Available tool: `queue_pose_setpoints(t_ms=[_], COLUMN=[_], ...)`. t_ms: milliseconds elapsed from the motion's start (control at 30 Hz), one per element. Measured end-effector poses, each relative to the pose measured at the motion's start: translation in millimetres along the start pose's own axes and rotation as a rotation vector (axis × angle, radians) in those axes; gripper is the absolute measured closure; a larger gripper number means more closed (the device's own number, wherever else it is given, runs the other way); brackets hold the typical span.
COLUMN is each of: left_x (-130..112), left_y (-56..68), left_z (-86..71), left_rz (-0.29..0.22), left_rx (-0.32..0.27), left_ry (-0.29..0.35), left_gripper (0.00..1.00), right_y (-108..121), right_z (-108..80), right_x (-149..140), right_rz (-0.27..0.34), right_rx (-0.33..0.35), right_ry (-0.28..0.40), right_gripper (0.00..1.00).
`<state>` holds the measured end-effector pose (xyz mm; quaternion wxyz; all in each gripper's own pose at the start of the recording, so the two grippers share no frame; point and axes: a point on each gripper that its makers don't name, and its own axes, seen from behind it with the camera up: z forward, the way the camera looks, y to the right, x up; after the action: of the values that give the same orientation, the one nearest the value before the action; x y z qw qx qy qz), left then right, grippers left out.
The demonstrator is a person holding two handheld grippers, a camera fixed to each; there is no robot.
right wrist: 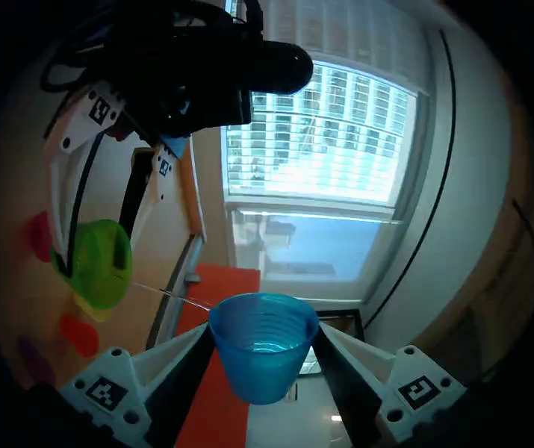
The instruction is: Pour water
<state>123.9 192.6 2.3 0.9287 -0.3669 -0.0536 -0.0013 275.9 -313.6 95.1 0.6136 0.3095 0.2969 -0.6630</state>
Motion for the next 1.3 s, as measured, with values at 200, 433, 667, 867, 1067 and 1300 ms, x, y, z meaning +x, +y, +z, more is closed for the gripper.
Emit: queue_pose_setpoints(t_ms=[200,433,667,867,1067,1300], left_x=[-0.8,-0.2,0.7,0.6,2.2,2.9], left_y=[-0.2,-1.6,-0.7,-2.0,-3.4,-4.8], left_z=[0.0,-0.5,-1.4,-1.6,-2.5,-2.2], left_rz=[0.000,-0.002,0.000,-0.001,0.000,0.002], left_rx=[0.000,0.003,0.001,0.003,0.007,0.012], left_ry=[0.001,0.002,0.003,0.004,0.006,0.008], left_gripper=[0.13,0.13,0.13,0.13,0.13,0.13], right_y=[0.3,0.2,-2.2,0.5,4.4,3.0], right_z=[0.2,0.3,-0.8,-4.2,-10.4,-16.0], right_x=[1.6,1.6,3.1,5.2,4.2,8.2], right_rz=[-0.020,-0.025,-0.001,0.080,0.236,0.462], right_rx=[0.002,0.003,0.007,-0.002,-0.010,-0.009], right_ry=[0.005,0.005,0.006,0.014,0.020,0.034], right_gripper=[0.10,0.10,0.10,0.10,0.11,0.10])
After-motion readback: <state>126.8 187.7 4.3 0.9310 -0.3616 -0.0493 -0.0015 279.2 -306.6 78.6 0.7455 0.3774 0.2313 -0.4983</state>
